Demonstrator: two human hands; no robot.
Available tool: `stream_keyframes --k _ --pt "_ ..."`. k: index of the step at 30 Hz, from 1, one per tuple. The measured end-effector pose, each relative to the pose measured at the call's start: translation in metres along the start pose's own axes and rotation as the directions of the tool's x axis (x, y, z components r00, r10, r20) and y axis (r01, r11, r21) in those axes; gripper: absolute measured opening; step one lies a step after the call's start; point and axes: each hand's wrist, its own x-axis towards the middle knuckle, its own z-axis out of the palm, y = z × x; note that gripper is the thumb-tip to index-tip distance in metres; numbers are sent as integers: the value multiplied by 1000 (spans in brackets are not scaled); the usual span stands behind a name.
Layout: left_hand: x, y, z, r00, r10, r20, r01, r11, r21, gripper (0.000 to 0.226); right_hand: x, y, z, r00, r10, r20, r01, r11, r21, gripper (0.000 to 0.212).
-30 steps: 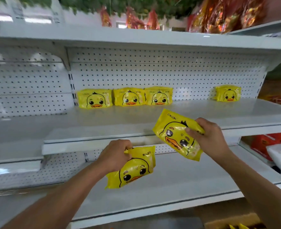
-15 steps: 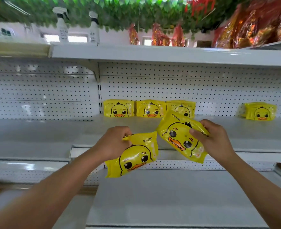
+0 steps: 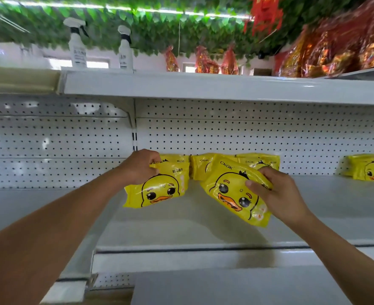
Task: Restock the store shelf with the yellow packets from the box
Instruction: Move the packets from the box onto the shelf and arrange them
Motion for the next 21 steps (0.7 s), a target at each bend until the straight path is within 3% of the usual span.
stream_keyframes --k 4,6,12,16,21 --pt "54 -32 7 998 39 46 -36 998 -58 7 17 5 26 1000 7 -17 -8 1000 -27 27" --pt "79 -44 14 994 67 81 -60 995 -84 16 24 8 37 1000 18 -12 -19 998 -53 27" --pt "123 -64 46 984 128 122 -114 987 -113 13 40 13 60 998 38 52 -34 997 -71 14" --pt "136 -72 64 994 109 -9 -109 993 41 25 51 16 71 990 62 128 -47 992 -115 14" --pt "138 -76 64 955 268 -126 -228 937 265 30 68 9 91 966 22 259 -1 997 -82 16"
